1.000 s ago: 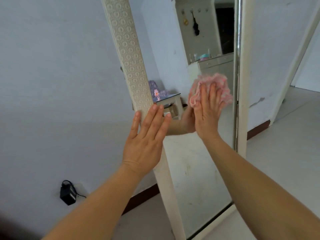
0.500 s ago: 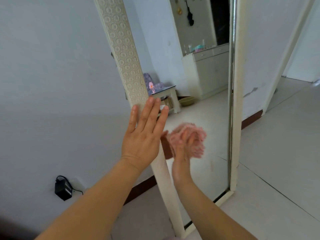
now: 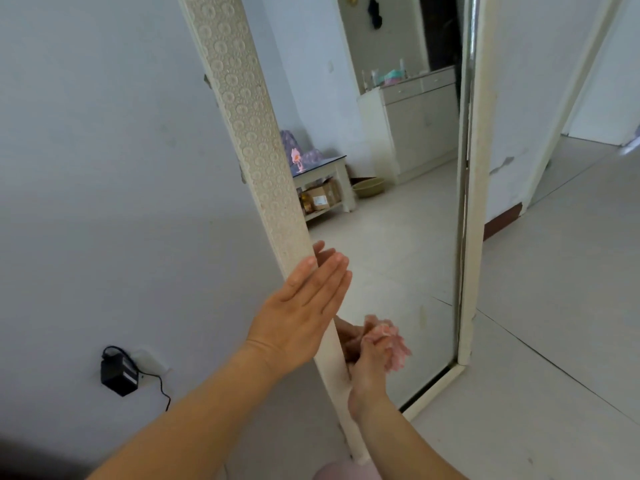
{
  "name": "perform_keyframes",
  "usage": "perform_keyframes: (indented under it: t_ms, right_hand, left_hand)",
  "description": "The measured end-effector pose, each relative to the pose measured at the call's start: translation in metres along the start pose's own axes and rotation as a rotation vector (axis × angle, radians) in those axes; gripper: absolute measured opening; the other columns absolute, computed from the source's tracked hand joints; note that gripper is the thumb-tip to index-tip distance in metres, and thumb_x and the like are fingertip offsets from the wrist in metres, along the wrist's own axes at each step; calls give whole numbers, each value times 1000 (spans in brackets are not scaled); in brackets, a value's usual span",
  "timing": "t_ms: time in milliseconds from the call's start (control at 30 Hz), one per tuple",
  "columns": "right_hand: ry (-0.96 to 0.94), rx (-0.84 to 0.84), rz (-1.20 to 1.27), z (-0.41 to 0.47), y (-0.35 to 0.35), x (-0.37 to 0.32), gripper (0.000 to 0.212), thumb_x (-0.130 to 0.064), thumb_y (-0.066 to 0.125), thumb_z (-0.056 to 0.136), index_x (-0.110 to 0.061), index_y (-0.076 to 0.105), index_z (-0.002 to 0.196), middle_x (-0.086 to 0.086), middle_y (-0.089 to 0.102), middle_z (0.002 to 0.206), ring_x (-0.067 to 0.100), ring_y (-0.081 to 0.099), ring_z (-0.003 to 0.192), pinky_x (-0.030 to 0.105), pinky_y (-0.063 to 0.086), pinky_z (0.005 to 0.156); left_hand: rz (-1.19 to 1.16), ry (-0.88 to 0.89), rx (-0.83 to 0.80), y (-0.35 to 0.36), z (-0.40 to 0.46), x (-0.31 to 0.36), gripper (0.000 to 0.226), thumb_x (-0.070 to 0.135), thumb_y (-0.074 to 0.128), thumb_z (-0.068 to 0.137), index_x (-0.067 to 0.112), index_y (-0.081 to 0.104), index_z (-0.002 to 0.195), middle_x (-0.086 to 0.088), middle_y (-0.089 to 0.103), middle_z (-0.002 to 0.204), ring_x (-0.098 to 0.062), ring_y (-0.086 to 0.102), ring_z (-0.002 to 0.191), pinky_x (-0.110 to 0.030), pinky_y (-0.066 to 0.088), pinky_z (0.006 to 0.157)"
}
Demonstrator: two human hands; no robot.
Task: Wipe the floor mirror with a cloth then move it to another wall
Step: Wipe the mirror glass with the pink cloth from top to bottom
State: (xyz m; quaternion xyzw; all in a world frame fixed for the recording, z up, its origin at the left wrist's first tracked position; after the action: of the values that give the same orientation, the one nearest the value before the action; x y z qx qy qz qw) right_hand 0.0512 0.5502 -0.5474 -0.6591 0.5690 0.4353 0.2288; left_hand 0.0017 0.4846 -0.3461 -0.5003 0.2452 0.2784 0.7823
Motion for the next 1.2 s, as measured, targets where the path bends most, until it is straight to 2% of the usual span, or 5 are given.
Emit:
perform_keyframes:
  t_ms: [200,467,733,900,1200]
  right_hand:
    - [379,43,389,12,-31,17,59,-54,44,91,-16,47,46,0,45,35,12,38,22,7,20,32]
    - [-541,-198,80,-32,38,-119,64,-67,37,87,-57,6,142,-18,3,158,9,7,145,44,15,117]
    - [-361,117,-69,44,-29,-49,63,-63,24,91,-40,11,147,-4,12,158,20,18,144,49,20,115]
    - [161,119,234,60,-51,23,41,-60,43,88,-31,54,114,0,56,87,4,60,39,21,45,36]
    - [-732,107,-233,58,-23,-138,67,-73,19,84,-52,-4,143,-11,-7,159,13,-4,147,38,5,117]
  left_hand:
    - [35,78,-66,9,-11,12,68,8,-16,88,2,25,142,-12,17,151,-27,10,141,-46,-12,116]
    - [37,91,-36,1,-10,10,69,9,-18,88,6,25,141,-12,17,149,-25,10,140,-45,-8,116]
    - [-4,109,-42,5,-8,19,70,9,-15,88,5,32,139,-12,37,147,-26,25,140,-44,-7,117]
    - [26,161,-67,14,-5,34,69,7,-16,86,1,25,141,-15,30,150,-29,7,140,-46,-7,115]
    - [-218,94,-2,21,21,44,56,13,1,91,-2,21,141,-21,29,149,-35,16,141,-51,7,116]
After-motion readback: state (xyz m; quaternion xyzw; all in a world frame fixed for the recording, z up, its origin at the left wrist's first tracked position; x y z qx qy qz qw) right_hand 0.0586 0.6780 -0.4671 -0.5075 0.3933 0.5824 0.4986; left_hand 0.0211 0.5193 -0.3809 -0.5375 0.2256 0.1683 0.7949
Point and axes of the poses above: each hand's wrist, its own z-axis towards the middle knuckle, its own y-axis out of the palm, x = y × z, the point moved 7 cm from there along z, towards the middle knuckle
